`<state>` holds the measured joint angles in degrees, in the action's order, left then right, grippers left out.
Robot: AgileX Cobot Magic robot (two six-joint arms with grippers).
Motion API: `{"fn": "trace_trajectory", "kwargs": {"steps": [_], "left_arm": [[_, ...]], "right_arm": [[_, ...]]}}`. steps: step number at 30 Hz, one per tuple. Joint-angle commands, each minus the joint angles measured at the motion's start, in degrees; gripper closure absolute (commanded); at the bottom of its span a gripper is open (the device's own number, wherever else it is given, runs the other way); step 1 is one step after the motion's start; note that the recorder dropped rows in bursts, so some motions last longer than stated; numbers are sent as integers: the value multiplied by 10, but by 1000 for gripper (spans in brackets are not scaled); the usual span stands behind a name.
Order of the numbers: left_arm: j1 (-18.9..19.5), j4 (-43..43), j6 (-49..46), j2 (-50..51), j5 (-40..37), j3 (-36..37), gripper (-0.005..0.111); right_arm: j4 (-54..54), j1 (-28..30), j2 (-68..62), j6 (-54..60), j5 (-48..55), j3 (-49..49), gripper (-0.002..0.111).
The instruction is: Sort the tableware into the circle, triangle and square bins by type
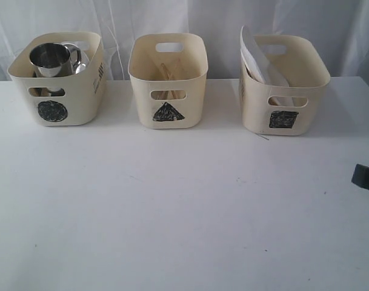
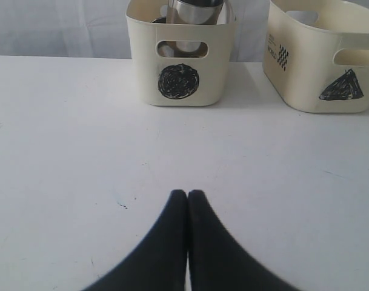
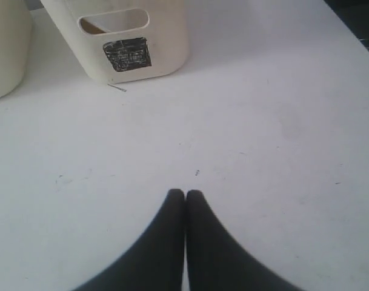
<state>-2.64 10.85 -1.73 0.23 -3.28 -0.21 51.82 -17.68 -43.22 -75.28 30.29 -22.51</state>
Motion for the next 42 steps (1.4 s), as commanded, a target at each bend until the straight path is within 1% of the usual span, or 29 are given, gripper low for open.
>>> {"fn": "trace_trajectory", "kwargs": {"steps": [1, 6, 8, 14, 19, 21, 23, 24, 26, 28, 34, 38, 42], "left_arm": [[2, 1, 2, -2, 3, 2, 107], [2, 1, 2, -2, 3, 2, 107], [2, 1, 2, -2, 3, 2, 107], [2, 1, 2, -2, 3, 2, 107], [2, 1, 2, -2, 3, 2, 107], [2, 1, 2, -2, 3, 2, 107], [2, 1, 2, -2, 3, 2, 107], [2, 1, 2, -2, 3, 2, 107], [2, 1, 2, -2, 3, 2, 107], [2, 1, 2, -2, 3, 2, 107], [2, 1, 2, -2, 3, 2, 107], [2, 1, 2, -2, 3, 2, 107], [2, 1, 2, -2, 3, 2, 107]], "right_arm": [[2, 5, 4, -2, 2, 4, 108], [2, 5, 6, -2, 2, 5, 108], [2, 4, 28, -2, 1, 8, 108], [10, 0, 189, 5, 1, 36, 108], [43, 1, 306, 20, 21, 95, 108], [60, 12, 336, 20, -11, 130, 108], [115, 25, 358, 20, -89, 157, 108], [195, 28, 379, 20, -144, 169, 108], [265, 28, 401, 20, -190, 180, 108], [309, 28, 420, 20, -203, 187, 108], [314, 28, 432, 20, -204, 204, 108], [317, 28, 432, 20, -238, 218, 108], [317, 28, 432, 20, -247, 220, 108]]}}
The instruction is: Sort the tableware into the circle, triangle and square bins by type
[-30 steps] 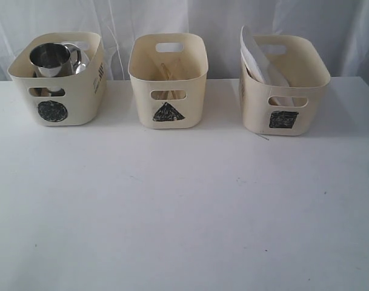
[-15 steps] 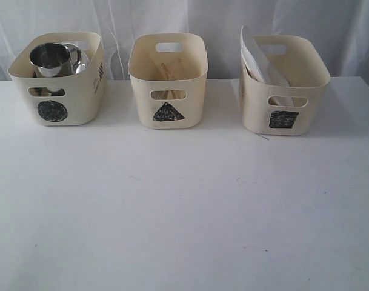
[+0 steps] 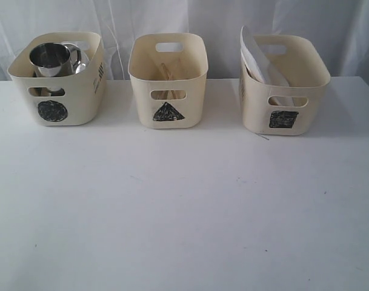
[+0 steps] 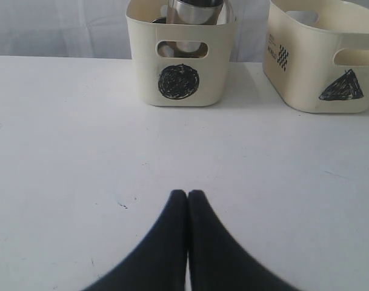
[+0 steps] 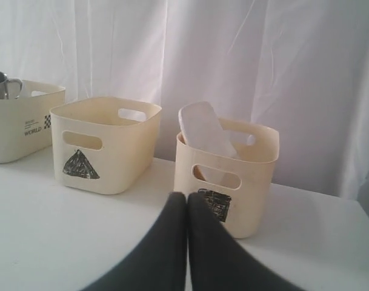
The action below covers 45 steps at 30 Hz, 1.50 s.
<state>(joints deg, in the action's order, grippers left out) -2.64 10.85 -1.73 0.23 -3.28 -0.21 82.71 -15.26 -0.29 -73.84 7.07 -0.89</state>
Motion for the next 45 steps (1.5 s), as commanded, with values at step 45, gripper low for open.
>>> {"fn": "trace_trajectory", "kwargs": {"steps": [45], "left_arm": [[2, 1, 2, -2, 3, 2, 107]], "right_arm": [[-681, 3, 3, 647, -10, 9, 108]]}}
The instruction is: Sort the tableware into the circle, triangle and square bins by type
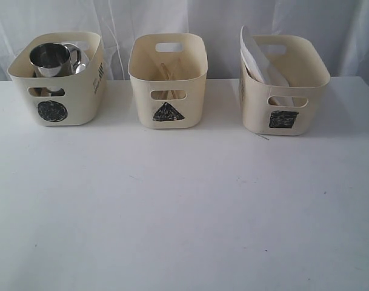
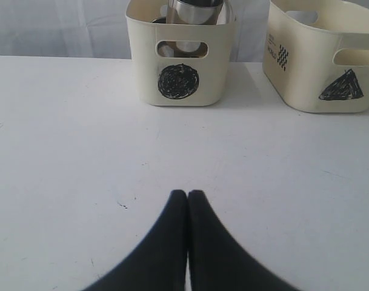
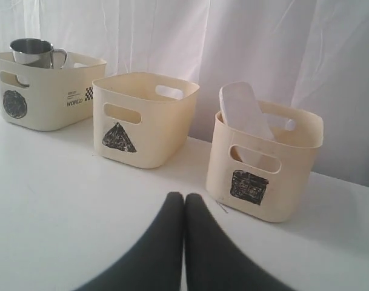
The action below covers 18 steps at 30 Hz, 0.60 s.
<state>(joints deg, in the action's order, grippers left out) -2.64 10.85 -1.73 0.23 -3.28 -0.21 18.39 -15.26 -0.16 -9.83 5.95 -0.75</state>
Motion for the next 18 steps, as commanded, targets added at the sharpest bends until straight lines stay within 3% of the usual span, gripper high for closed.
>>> {"fn": "trace_trajectory", "kwargs": {"steps": [1, 10, 18], "left_arm": [[2, 1, 2, -2, 3, 2, 107], [2, 1, 2, -2, 3, 2, 107], [2, 1, 2, -2, 3, 2, 107]], "right_arm": [[-48, 3, 2, 7, 0, 8, 108], [-76, 3, 2, -82, 2, 8, 108], [-83, 3, 2, -66, -12, 8, 108]]}}
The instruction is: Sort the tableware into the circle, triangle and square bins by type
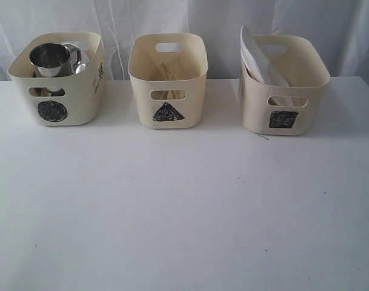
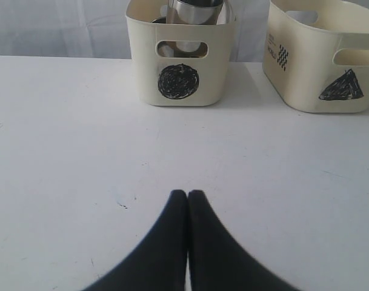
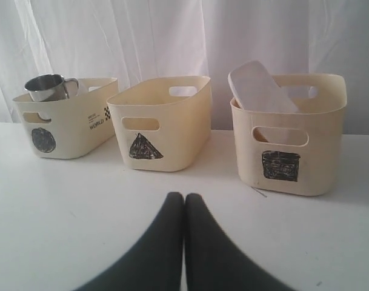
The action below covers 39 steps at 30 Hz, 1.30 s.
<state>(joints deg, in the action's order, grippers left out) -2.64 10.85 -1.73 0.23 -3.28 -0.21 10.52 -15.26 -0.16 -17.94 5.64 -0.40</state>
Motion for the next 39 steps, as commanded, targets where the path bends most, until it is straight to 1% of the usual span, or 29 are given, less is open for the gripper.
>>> {"fn": "trace_trajectory", "kwargs": {"steps": [1, 6, 10, 39], "left_arm": [[2, 1, 2, -2, 3, 2, 107], [2, 1, 2, -2, 3, 2, 107], [2, 1, 2, -2, 3, 2, 107], [2, 1, 2, -2, 3, 2, 107]], "right_arm": [[-4, 3, 2, 32, -9, 4, 108], [-32, 3, 2, 126, -9, 4, 108], [-32, 3, 2, 152, -8, 4, 108], [-32, 3, 2, 151, -6, 4, 108]]}}
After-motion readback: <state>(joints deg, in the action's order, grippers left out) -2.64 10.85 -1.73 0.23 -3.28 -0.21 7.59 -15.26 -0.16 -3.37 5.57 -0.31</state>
